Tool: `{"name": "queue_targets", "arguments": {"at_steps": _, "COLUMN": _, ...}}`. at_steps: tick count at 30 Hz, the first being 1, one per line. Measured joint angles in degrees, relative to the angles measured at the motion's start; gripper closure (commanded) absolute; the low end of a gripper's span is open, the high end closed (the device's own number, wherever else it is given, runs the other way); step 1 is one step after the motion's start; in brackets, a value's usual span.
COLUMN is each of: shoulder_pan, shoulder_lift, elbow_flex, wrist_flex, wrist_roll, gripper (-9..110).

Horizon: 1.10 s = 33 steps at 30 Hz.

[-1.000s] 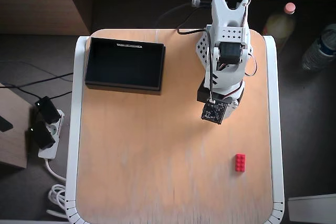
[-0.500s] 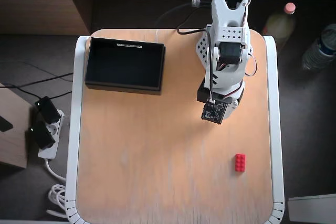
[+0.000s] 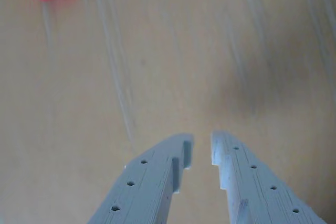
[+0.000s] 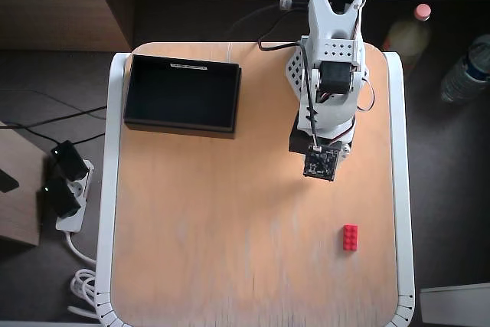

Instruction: Grasp a lego block and put it in the bin.

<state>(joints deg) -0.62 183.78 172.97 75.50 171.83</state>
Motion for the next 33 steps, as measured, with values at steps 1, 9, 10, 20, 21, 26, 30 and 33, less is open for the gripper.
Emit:
{"name": "queue_targets", "arguments": {"at_steps": 1, "shoulder_pan": 0.0, "shoulder_lift": 0.0, "elbow_flex": 0.0, "wrist_flex": -0.8, "wrist_roll": 0.5, "gripper": 101}}
{"name": "queue_targets", "arguments": {"at_steps": 9, "shoulder_pan": -0.1, "shoulder_lift": -7.4, "elbow_flex": -0.7, "wrist_flex": -6.6, "wrist_roll": 3.2, "gripper": 101}}
{"name": "queue_targets", "arguments": {"at_steps": 10, "shoulder_pan": -0.1, "shoulder_lift": -8.9, "elbow_flex": -1.3, "wrist_flex": -6.7, "wrist_roll": 3.3, "gripper": 101}}
{"name": "queue_targets", "arguments": {"at_steps": 20, "shoulder_pan": -0.1, "shoulder_lift": -26.3, "elbow_flex": -13.8, "wrist_flex": -7.4, "wrist_roll": 4.0, "gripper": 101}}
{"name": "queue_targets", "arguments": {"at_steps": 21, "shoulder_pan": -0.1, "shoulder_lift": -28.5, "elbow_flex": -15.8, "wrist_flex": -7.4, "wrist_roll": 4.0, "gripper": 101}}
{"name": "queue_targets", "arguments": {"at_steps": 26, "shoulder_pan": -0.1, "shoulder_lift": -37.4, "elbow_flex": -26.0, "wrist_flex": -7.4, "wrist_roll": 4.0, "gripper": 101}}
{"name": "queue_targets", "arguments": {"at_steps": 30, "shoulder_pan": -0.1, "shoulder_lift": -44.1, "elbow_flex": -32.7, "wrist_flex": -7.4, "wrist_roll": 4.0, "gripper": 101}}
{"name": "queue_targets", "arguments": {"at_steps": 33, "shoulder_pan": -0.7, "shoulder_lift": -48.9, "elbow_flex": -36.5, "wrist_flex": -7.4, "wrist_roll": 4.0, "gripper": 101}}
